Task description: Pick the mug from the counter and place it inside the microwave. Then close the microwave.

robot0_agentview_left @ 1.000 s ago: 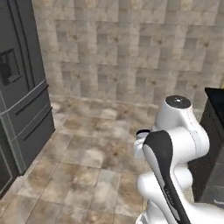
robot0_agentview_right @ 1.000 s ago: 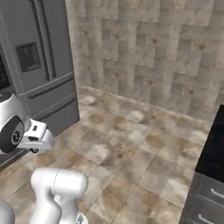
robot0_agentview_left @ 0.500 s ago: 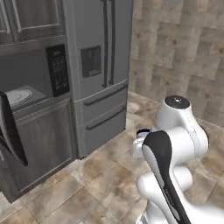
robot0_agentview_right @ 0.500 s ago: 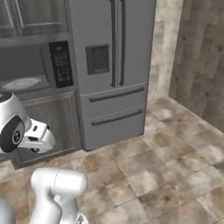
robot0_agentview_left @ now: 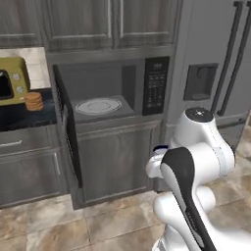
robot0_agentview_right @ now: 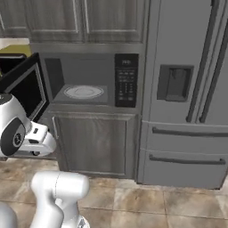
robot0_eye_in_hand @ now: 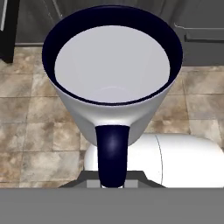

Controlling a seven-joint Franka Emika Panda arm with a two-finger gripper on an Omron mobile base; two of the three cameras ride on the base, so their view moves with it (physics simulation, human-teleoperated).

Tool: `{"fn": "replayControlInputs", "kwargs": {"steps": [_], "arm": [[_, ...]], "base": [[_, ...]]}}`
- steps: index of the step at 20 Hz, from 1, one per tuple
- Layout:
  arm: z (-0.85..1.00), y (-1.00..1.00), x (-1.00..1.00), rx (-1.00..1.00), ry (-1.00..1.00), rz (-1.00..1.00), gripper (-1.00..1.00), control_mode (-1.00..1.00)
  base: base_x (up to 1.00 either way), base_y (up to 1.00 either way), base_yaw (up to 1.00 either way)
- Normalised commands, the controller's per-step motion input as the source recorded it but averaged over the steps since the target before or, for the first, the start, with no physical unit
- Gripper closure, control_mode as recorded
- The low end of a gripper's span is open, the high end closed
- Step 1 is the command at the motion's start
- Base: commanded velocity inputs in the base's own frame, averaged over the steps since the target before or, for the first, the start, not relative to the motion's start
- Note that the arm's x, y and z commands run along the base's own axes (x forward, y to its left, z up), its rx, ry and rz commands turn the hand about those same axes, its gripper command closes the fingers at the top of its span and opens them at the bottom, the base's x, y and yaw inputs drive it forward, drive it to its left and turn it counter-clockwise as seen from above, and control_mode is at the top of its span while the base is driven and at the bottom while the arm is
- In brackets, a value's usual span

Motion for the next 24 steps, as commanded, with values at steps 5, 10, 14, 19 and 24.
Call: {"fn": "replayControlInputs", "kwargs": {"steps": [5, 10, 14, 19, 24], "arm": [[0.0, 0.0, 0.0, 0.0, 0.0, 0.0, 1.0, 1.0], [0.0, 0.0, 0.0, 0.0, 0.0, 0.0, 1.0, 1.0], [0.0, 0.0, 0.0, 0.0, 0.0, 0.0, 1.0, 1.0], [0.0, 0.0, 0.0, 0.0, 0.0, 0.0, 1.0, 1.0], [0.0, 0.0, 0.0, 0.0, 0.0, 0.0, 1.0, 1.0]], "base": [[0.49, -0.11, 0.38], [-0.08, -0.2, -0.11], [0.67, -0.3, -0.21], [0.18, -0.06, -0.2], [-0.39, 0.02, -0.06]]}}
